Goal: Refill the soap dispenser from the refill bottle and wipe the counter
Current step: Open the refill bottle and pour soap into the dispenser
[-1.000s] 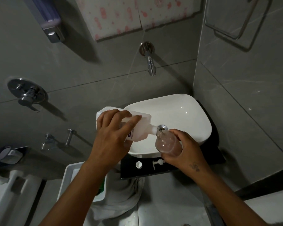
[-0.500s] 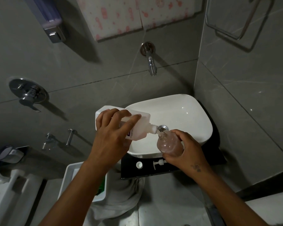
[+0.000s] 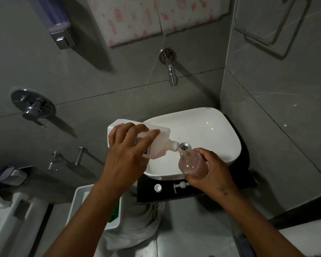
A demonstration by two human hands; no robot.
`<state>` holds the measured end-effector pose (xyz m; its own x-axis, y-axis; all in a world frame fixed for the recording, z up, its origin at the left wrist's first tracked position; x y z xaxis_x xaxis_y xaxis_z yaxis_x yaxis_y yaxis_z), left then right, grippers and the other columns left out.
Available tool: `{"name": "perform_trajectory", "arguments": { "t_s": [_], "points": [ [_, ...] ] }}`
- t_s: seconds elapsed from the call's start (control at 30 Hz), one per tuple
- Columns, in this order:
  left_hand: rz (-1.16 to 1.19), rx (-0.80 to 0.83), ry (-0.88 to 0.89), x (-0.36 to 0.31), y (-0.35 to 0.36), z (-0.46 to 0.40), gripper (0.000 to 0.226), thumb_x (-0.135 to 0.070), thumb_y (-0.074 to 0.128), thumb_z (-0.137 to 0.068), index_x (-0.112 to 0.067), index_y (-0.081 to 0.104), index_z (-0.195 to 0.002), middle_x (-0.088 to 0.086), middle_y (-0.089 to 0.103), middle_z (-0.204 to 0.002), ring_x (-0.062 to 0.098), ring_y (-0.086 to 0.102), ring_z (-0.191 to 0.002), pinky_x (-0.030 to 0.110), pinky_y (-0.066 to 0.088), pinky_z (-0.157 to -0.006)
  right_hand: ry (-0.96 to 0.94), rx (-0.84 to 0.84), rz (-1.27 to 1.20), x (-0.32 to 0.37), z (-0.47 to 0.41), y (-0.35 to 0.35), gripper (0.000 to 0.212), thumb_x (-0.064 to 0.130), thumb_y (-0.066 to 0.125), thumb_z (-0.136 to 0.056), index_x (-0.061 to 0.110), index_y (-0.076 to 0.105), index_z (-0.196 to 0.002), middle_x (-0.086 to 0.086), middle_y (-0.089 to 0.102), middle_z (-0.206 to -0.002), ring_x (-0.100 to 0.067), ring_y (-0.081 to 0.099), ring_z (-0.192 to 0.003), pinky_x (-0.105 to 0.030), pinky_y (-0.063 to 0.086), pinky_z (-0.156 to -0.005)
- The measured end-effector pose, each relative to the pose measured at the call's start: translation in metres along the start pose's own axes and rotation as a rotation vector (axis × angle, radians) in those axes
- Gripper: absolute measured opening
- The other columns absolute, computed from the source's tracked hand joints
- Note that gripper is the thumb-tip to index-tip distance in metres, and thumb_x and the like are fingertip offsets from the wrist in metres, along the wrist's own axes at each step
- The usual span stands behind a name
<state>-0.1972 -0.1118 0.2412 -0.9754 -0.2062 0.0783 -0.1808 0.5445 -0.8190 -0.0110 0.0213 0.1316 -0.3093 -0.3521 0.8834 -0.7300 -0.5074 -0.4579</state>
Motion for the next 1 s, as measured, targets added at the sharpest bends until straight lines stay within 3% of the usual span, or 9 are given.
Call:
{"name": "perform_trajectory", "arguments": {
  "t_s": [0.1, 1.0],
  "points": [
    [-0.006, 0.001, 0.003, 0.0004, 0.0001, -0.0011, 0.082, -0.016, 0.094, -0.064, -0.026, 0.053, -0.134, 0.015, 0.063, -0.127, 0.035, 0.044, -0.122, 0.055, 0.033, -0.105, 0.000, 0.000, 0.001, -0.0010, -0.0005, 0.0000, 0.075, 0.034, 0.086, -0.057, 0.036, 0.054, -0.124, 0.015, 0.058, -0.117, -0.004, 0.057, -0.103, -0.018, 0.050, -0.082],
    [-0.015, -0.016, 0.017, -0.0027, 0.0013, -0.0009, 0.079, -0.017, 0.092, -0.066, -0.025, 0.053, -0.134, 0.014, 0.063, -0.127, 0.035, 0.044, -0.121, 0.054, 0.034, -0.104, 0.015, -0.012, 0.008, -0.0030, -0.0020, 0.0013, 0.078, 0.033, 0.086, -0.055, 0.036, 0.053, -0.125, 0.015, 0.058, -0.116, -0.005, 0.058, -0.104, -0.019, 0.050, -0.083]
  ]
}}
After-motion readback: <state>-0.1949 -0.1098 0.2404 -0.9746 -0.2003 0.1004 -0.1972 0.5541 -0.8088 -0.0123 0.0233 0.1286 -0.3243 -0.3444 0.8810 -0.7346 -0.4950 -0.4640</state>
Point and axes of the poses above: each hand's wrist, its own z-axis away from the middle knuckle, its own y-axis out of the palm, x = y × z, the point moved 4 cm from there along -z, towards the middle knuckle
